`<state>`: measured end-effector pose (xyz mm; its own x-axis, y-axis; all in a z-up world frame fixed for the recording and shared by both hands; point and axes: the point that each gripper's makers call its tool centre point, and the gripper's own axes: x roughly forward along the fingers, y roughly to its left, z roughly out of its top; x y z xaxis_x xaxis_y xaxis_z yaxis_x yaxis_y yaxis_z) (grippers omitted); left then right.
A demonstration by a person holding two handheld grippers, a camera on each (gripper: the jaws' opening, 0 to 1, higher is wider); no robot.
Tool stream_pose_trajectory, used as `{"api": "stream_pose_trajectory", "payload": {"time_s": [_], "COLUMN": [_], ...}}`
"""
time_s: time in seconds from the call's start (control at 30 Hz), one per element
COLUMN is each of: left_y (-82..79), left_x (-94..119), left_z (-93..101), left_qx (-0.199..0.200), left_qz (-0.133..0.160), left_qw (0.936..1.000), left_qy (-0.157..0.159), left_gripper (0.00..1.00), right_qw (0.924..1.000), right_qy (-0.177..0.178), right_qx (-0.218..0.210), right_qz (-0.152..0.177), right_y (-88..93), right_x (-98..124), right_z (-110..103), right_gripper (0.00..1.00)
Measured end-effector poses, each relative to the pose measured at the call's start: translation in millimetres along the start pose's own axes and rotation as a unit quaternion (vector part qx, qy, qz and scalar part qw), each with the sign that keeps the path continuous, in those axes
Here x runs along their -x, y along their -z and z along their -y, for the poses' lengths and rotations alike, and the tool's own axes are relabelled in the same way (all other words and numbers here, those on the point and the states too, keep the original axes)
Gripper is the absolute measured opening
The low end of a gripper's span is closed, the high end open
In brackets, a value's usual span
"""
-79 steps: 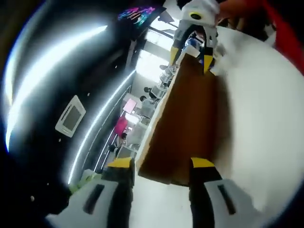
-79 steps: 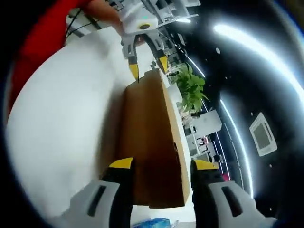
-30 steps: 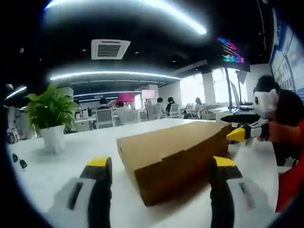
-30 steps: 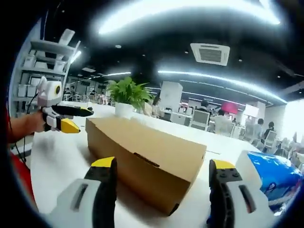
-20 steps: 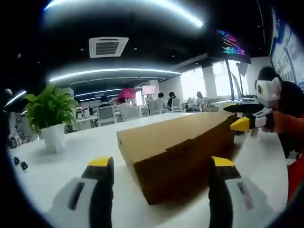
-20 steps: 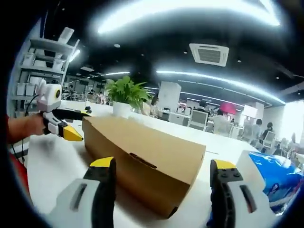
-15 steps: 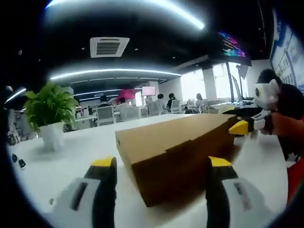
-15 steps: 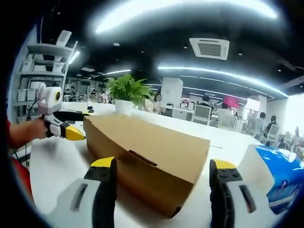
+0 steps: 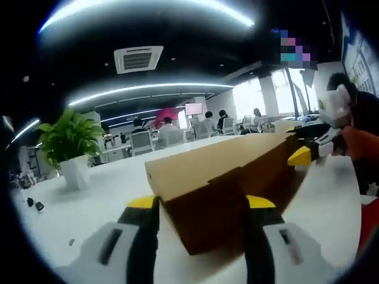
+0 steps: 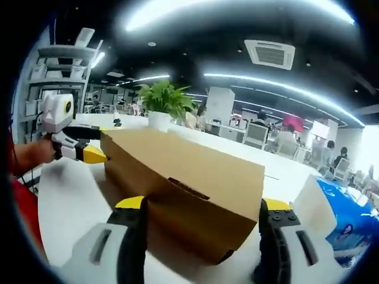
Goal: Operate the shoe box by opening the lid, removing the specified soft item, and placing it in the target area until the item is outside and the box remains undamaged.
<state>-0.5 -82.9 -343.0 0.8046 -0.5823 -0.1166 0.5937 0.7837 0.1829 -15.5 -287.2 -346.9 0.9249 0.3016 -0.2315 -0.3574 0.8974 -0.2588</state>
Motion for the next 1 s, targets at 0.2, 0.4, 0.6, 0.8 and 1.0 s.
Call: {"api": "stream_pose_trajectory", "payload": {"time_s": [0.2, 0.4, 0.6, 0.8, 1.0], "left_y": [-1.0, 3.1, -12.5, -60.5, -92.5], "left_x": [11.5, 22.4, 49.9, 82.5, 109.0], "left_z": [7.4, 16.2, 8.8, -23.5, -51.2], "left_qx": [0.018, 0.003, 0.014, 0.041, 0.017], "left_qz": [0.000, -0.018, 0.012, 0.072, 0.095], "left_qw": [0.9998, 0.9992, 0.9987, 0.9963, 0.9950], "left_qy": [0.012, 0.035, 0.047, 0.021, -0.024], "left_gripper": [0.58, 0.65, 0.71, 0.72, 0.66], "right_qw": [0.9994, 0.9990, 0.9963, 0.9905, 0.9917], "right_qy": [-0.010, -0.018, -0.023, -0.007, 0.030], "right_qx": [-0.034, -0.037, -0.065, -0.002, 0.043], "right_qz": [0.005, -0.015, 0.050, 0.137, 0.117], "right_y": [-3.3, -4.5, -45.4, -88.6, -85.2], "right_x": [14.1, 24.9, 45.8, 67.7, 67.0], "right_z": [0.1, -1.1, 7.0, 29.7, 47.2], "right_gripper": [0.79, 0.75, 0.70, 0.71, 0.60]}}
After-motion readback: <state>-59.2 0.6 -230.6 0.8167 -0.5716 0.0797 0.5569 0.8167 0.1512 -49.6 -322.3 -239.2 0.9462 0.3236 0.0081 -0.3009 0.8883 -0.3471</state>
